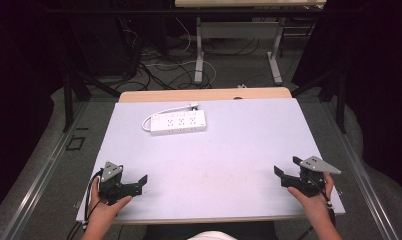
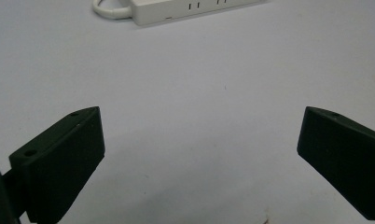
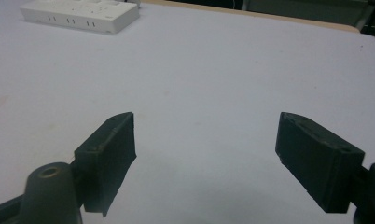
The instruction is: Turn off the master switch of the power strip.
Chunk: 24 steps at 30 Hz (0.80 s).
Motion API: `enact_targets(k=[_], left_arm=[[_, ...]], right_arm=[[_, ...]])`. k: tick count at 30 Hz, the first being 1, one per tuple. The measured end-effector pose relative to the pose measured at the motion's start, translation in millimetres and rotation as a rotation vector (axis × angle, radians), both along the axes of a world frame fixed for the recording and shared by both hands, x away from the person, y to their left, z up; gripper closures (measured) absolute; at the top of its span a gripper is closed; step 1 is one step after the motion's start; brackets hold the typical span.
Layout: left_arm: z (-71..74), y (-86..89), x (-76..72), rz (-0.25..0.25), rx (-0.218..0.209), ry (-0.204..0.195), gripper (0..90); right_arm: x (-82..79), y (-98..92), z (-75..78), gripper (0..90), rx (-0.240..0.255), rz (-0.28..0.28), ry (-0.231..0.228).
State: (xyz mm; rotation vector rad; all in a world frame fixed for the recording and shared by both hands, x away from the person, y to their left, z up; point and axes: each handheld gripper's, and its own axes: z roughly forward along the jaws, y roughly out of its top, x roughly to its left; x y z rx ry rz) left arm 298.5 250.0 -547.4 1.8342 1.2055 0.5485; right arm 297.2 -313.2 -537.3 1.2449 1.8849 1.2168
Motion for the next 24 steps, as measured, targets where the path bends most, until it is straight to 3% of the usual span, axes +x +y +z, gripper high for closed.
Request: enact_targets(k=[2, 7, 8, 14, 18, 24], left_arm=[[0.8, -1.8, -0.4, -0.001, 0.003, -0.008, 0.7], [2.2, -5.4, -1.0, -0.01, 0.006, -0.011, 1.0], [2.2, -6.2, -1.2, -0.01, 0.004, -0.01, 1.0], [5.6, -9.9, -2.1, -0.027, 0.011, -0.01, 2.4], [10.2, -11.2, -0.1, -0.03, -0.032, 0.028, 5.6], [23.8, -14.0, 4.9, -0.029, -0.032, 0.002, 10.4]], right_arm=[[-0.2, 0.3, -4.7, 19.1, -0.007, 0.01, 0.03], [0.3, 0.5, -12.3, 19.1, -0.047, 0.013, 0.019], [-0.9, 1.9, -12.7, 19.1, -0.032, 0.012, 0.035], [1.4, 2.1, -16.3, 19.1, -0.032, 0.027, 0.032], [-0.9, 1.6, -13.4, 19.1, -0.039, 0.029, 0.022], [-0.9, -0.9, -12.6, 18.8, -0.016, 0.018, 0.033]])
